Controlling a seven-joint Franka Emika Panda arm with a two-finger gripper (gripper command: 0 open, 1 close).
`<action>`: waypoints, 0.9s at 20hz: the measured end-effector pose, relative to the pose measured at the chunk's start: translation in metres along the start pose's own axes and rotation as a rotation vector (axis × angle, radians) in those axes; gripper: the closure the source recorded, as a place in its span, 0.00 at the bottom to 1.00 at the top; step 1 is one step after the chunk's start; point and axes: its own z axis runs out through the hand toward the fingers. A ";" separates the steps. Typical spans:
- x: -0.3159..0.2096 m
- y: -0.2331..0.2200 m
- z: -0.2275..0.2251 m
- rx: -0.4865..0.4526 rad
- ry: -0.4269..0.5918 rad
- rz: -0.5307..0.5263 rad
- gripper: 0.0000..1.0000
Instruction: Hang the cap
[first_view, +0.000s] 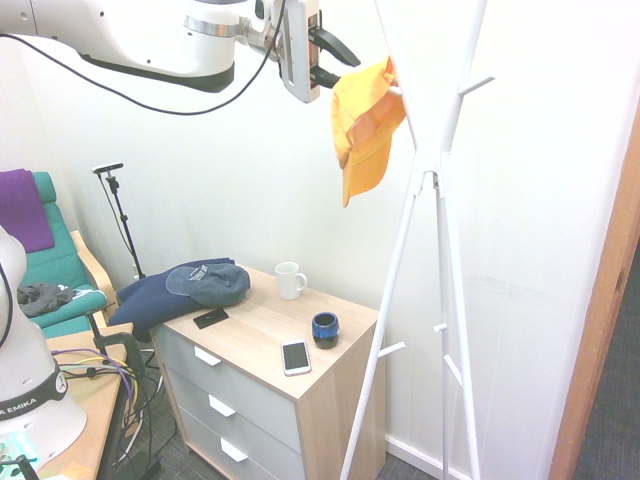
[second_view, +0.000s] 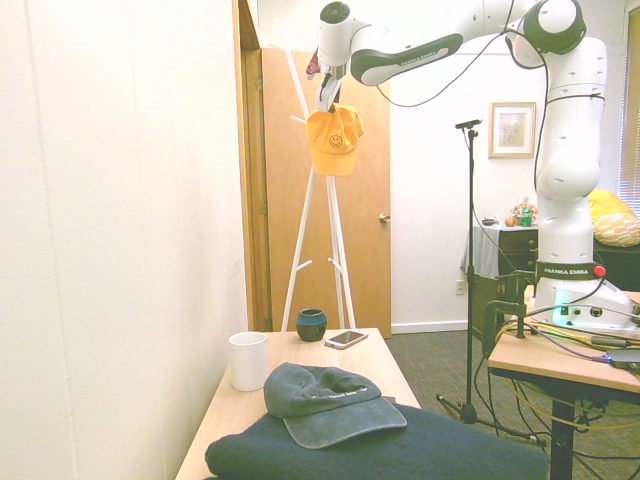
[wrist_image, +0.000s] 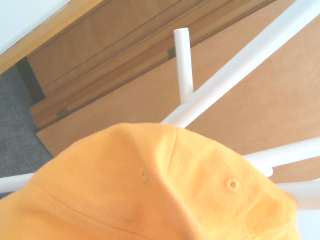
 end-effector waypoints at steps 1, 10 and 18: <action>-0.001 0.000 0.000 0.000 -0.001 -0.001 0.00; -0.016 -0.001 0.002 0.002 -0.037 -0.012 0.00; -0.051 0.008 -0.044 0.212 -0.483 0.003 0.00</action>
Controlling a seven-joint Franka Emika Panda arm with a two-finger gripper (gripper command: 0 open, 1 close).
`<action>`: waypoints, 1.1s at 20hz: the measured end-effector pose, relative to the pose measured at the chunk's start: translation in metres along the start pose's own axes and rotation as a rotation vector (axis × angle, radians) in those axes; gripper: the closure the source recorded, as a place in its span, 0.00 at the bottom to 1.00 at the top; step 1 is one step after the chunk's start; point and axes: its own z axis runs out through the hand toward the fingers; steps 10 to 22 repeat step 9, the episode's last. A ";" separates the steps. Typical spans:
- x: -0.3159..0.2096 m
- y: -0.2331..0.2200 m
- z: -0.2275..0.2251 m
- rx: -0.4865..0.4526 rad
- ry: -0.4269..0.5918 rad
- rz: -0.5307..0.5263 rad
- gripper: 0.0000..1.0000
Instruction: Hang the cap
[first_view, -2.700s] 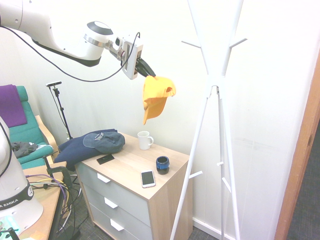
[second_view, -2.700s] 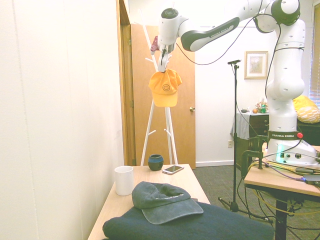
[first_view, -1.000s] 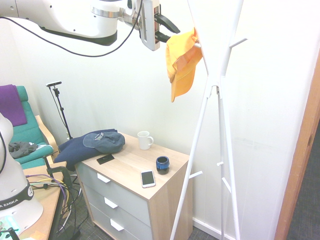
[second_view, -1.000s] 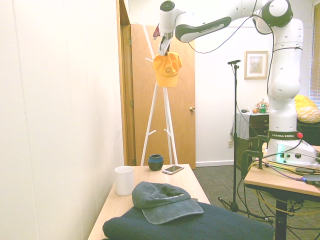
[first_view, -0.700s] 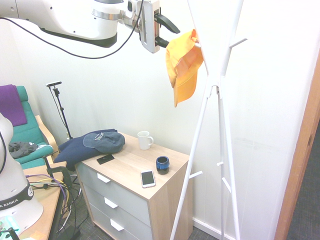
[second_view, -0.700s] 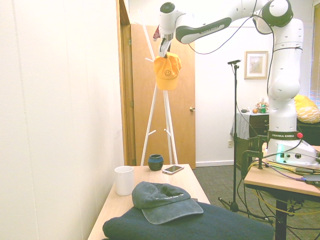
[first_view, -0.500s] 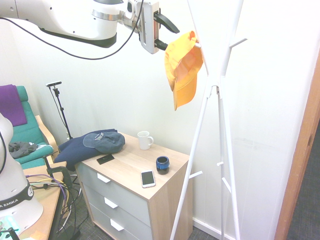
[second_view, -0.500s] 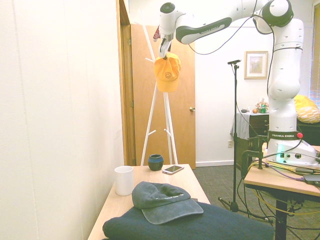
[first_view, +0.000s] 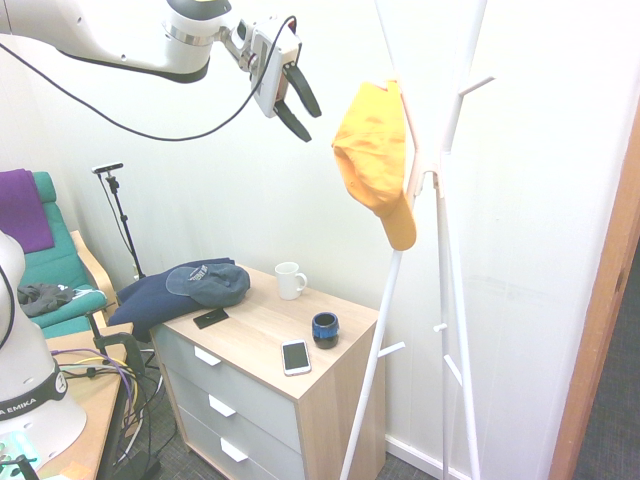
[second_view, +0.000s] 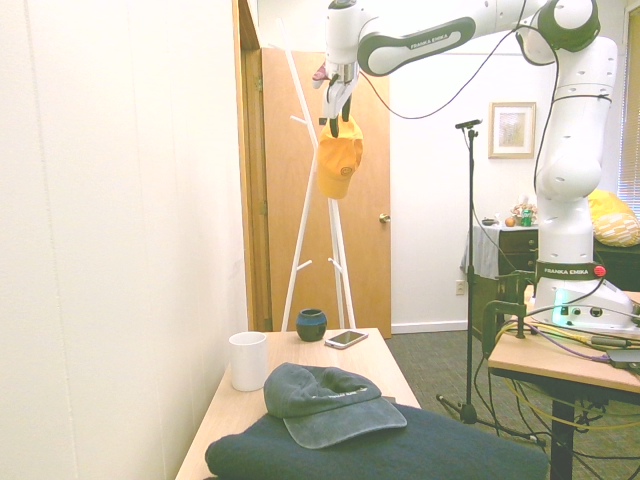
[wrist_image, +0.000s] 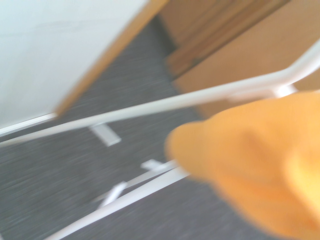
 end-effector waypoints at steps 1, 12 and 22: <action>-0.007 0.000 -0.005 0.026 -0.059 -0.005 0.00; -0.036 0.005 -0.039 0.223 -0.512 -0.075 0.00; -0.036 0.005 -0.039 0.223 -0.512 -0.075 0.00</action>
